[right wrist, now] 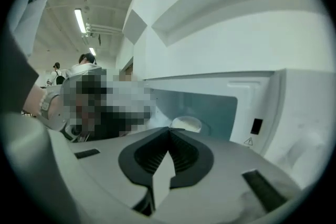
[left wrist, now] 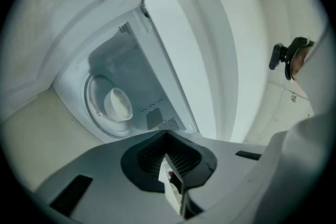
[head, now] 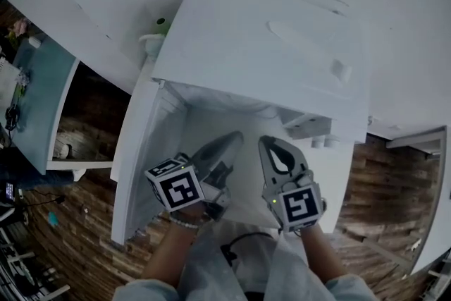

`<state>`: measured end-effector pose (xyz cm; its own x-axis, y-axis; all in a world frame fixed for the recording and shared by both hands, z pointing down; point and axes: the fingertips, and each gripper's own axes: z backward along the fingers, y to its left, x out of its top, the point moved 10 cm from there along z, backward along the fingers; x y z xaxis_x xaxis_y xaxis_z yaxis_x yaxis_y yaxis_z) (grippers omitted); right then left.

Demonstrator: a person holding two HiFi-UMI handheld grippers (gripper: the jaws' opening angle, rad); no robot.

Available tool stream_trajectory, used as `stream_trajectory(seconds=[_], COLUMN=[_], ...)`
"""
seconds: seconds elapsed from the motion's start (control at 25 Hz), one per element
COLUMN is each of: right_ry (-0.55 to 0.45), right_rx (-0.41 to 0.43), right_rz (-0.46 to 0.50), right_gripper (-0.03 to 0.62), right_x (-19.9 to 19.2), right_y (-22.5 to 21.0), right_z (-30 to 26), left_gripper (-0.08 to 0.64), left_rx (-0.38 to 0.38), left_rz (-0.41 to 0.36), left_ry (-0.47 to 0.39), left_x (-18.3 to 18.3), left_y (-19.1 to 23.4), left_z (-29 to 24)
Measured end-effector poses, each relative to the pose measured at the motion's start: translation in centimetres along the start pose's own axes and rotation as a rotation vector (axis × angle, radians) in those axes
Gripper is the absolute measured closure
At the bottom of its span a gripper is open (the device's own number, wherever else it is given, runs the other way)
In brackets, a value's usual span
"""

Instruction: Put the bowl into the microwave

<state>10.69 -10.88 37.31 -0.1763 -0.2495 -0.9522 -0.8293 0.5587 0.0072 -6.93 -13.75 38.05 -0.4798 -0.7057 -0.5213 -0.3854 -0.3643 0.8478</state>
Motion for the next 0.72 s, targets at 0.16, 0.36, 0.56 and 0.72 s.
stream_trajectory(seconds=[0.16, 0.36, 0.56, 0.72], right_ry=[-0.024, -0.084, -0.123, -0.148], right_rx=[-0.017, -0.065, -0.071, -0.063], right_rz=[-0.029, -0.061, -0.086, -0.094], right_gripper=[0.589, 0.589, 0.589, 0.589], right_x=[1.3, 2.9, 3.8, 4.6], right_y=[0.3, 0.4, 1.0, 1.6], right_z=[2.5, 5.5, 7.5, 8.7], left_gripper=[0.561, 0.561, 0.561, 0.561], left_rx=[0.005, -0.008, 0.007, 0.017], left_rz=[-0.132, -0.251, -0.360, -0.411], left_ry=[0.029, 0.022, 0.008, 0.008], left_x=[0.0, 0.3, 0.6, 0.2], left_y=[-2.8, -5.8, -8.2, -9.2], left_z=[1.3, 2.8, 4.6, 5.8])
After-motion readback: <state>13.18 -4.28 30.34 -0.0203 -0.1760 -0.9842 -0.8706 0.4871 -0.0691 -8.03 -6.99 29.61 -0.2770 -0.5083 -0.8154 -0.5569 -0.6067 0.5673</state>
